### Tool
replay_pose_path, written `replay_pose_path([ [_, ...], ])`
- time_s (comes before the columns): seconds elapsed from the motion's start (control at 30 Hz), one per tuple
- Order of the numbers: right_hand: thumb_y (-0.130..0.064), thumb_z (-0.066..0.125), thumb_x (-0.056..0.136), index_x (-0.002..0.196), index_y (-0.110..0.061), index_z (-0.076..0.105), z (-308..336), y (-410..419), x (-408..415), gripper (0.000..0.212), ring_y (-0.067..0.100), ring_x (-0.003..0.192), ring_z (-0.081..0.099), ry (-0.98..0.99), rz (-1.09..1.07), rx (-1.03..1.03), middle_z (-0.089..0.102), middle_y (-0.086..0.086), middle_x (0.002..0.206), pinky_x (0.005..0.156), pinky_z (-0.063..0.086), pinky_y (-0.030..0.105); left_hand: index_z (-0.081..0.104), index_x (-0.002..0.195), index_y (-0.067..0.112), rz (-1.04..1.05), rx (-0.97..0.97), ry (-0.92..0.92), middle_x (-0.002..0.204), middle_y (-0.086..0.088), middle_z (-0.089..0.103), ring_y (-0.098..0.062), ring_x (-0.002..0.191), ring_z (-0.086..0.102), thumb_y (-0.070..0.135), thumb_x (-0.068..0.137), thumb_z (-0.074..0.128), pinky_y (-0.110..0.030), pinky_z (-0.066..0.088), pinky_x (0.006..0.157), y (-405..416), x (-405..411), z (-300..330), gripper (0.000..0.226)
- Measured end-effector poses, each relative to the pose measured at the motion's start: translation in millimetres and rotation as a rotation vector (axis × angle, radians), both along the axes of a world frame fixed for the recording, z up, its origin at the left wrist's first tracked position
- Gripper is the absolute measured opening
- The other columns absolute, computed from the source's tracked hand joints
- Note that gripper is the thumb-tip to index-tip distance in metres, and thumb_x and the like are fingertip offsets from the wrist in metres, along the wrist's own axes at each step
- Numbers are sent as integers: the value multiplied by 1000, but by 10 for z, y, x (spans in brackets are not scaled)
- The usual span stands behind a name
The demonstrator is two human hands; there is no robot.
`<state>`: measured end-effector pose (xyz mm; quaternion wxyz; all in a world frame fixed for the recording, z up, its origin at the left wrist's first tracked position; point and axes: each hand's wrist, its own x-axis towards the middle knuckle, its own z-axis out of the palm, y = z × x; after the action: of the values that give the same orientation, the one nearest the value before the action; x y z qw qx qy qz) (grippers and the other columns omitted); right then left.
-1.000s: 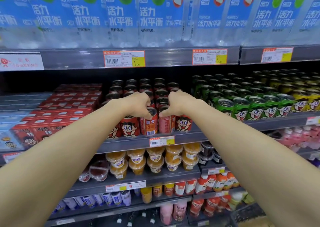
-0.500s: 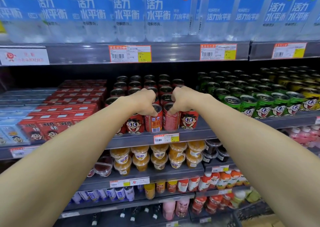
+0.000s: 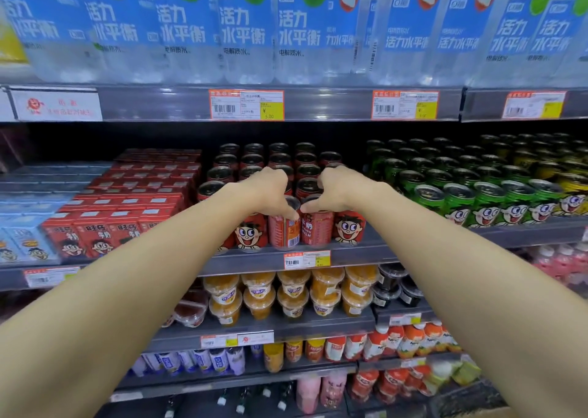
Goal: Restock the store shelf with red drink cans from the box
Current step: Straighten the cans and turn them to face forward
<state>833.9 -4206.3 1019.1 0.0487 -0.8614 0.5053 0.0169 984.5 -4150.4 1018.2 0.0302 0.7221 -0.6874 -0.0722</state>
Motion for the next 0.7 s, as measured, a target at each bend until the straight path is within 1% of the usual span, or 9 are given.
replay_pose_path([
  [0.07, -67, 68, 79, 108, -10, 58, -29, 35, 24, 64, 26, 95, 59, 5, -11, -54, 62, 10, 115, 79, 54, 38, 56, 81, 6, -21, 8, -12, 80, -3, 57, -26, 89, 61, 46, 74, 80, -32, 48, 65, -6, 11, 9, 47],
  [0.1, -64, 69, 80, 109, -11, 57, -38, 46, 34, 62, 27, 95, 59, 1, -16, -63, 61, 11, 116, 78, 54, 38, 57, 81, 7, -24, 6, -16, 81, -4, 59, -26, 88, 61, 45, 74, 81, -33, 50, 66, -11, 15, 9, 45],
  [0.2, -55, 74, 81, 124, -7, 55, -34, 62, 62, 67, 31, 106, 58, -22, -26, -54, 56, 14, 124, 81, 52, 38, 54, 76, 11, -9, -5, -16, 79, -4, 58, -23, 78, 59, 44, 73, 81, -33, 48, 62, -27, 17, 15, 43],
  [0.27, -50, 76, 81, 126, -6, 53, -10, 77, 79, 67, 31, 108, 57, -35, -28, -40, 55, 15, 126, 79, 50, 36, 46, 66, 14, 8, -17, 0, 69, -3, 52, -19, 66, 52, 45, 73, 81, -29, 39, 53, -37, 19, 1, 47],
  [0.33, -46, 78, 81, 128, -6, 51, 6, 68, 89, 68, 31, 110, 57, -43, -31, -20, 54, 15, 127, 80, 49, 36, 43, 63, 14, 27, -24, 12, 70, -10, 52, -18, 62, 47, 46, 73, 81, -29, 35, 51, -32, 17, -9, 50],
  [0.4, -44, 80, 80, 134, -6, 49, 8, 43, 85, 72, 32, 114, 56, -47, -32, 8, 53, 15, 131, 86, 51, 37, 48, 68, 9, 41, -23, 16, 86, -14, 54, -24, 73, 53, 49, 74, 79, -30, 39, 54, -29, 13, -24, 51],
  [0.5, -42, 82, 78, 140, -8, 46, -2, -10, 69, 79, 31, 117, 55, -50, -26, 53, 53, 13, 134, 95, 52, 41, 56, 91, -3, 52, -27, 20, 99, -17, 56, -35, 97, 60, 49, 75, 79, -34, 43, 66, -26, 1, -43, 59],
  [0.6, -37, 84, 76, 142, -11, 48, -6, -69, 54, 80, 29, 117, 58, -56, 2, 88, 58, 11, 133, 98, 52, 42, 54, 85, 7, 68, -51, 21, 114, -18, 57, -33, 101, 57, 53, 74, 78, -34, 43, 71, -38, 0, -82, 53],
  [0.7, -30, 83, 78, 146, -13, 44, 2, -83, 28, 80, 27, 123, 55, -49, 33, 110, 57, 9, 138, 101, 49, 40, 56, 117, 6, 72, -69, -6, 127, -15, 51, -32, 110, 54, 59, 74, 75, -36, 47, 82, -36, 11, -95, 71],
])
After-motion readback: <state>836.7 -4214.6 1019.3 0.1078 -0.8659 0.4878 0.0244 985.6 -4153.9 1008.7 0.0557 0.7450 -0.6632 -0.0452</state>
